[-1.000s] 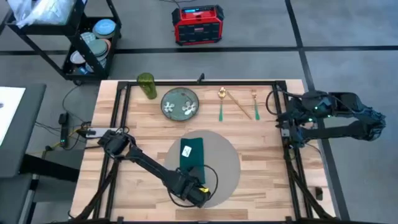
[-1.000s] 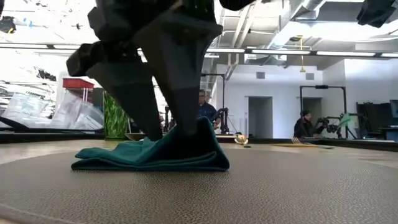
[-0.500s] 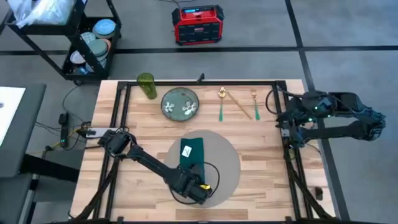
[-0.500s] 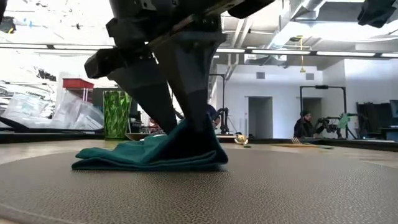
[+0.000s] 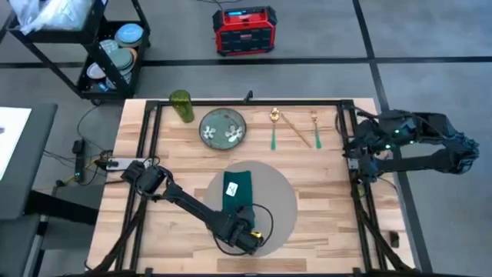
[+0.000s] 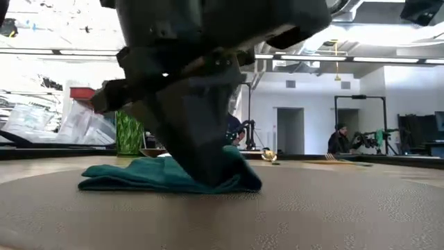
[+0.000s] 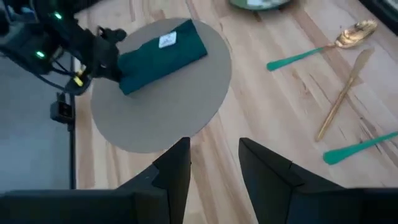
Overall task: Set table place
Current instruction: Fold the green napkin
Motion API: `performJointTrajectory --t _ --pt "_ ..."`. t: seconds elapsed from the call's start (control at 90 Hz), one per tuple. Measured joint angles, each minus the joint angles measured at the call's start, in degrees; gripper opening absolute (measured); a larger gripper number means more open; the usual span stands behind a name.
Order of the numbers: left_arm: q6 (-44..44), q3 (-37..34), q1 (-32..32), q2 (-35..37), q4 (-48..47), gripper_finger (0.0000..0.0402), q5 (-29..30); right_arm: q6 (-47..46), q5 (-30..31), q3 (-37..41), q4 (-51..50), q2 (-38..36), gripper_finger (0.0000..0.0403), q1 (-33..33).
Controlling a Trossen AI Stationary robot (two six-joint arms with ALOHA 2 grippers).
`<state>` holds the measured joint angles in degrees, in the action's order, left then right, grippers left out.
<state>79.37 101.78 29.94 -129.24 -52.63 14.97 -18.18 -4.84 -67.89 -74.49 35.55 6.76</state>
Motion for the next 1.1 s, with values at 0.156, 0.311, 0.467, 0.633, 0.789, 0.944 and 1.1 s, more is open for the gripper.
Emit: performJointTrajectory --t 0.156,0.311,0.467,0.633,0.789,0.944,1.1 --pt "-0.6 4.2 0.1 -0.1 -9.0 0.0000 -1.0 0.0 0.0 -2.6 0.0 0.0 0.0125 0.0" --pt "-3.0 6.9 -0.1 -0.1 -10.8 0.0000 -1.7 0.0 0.2 -3.5 0.0 0.0 0.0125 0.0" --pt "-5.2 8.3 -0.3 -0.1 -14.2 0.0000 -3.4 0.0 0.2 -3.5 -0.3 0.0 0.0125 0.0" --pt "-7.6 8.3 -0.3 -0.1 -16.9 0.0000 -6.7 -0.7 0.3 -3.5 -0.6 0.0 0.0125 0.0" --pt "-8.6 8.3 -0.3 -0.1 -19.9 0.0000 -8.7 -0.9 0.3 -3.5 -1.0 0.0 0.0125 0.0" --pt "-9.7 8.4 -0.4 -0.1 -22.8 0.0000 -10.2 -0.9 0.4 -3.5 -2.0 0.0 0.0125 0.0" --pt "-9.6 8.4 -0.4 -0.1 -21.8 0.0000 -10.2 -0.9 0.4 -3.5 -2.3 0.0 0.0125 0.0"
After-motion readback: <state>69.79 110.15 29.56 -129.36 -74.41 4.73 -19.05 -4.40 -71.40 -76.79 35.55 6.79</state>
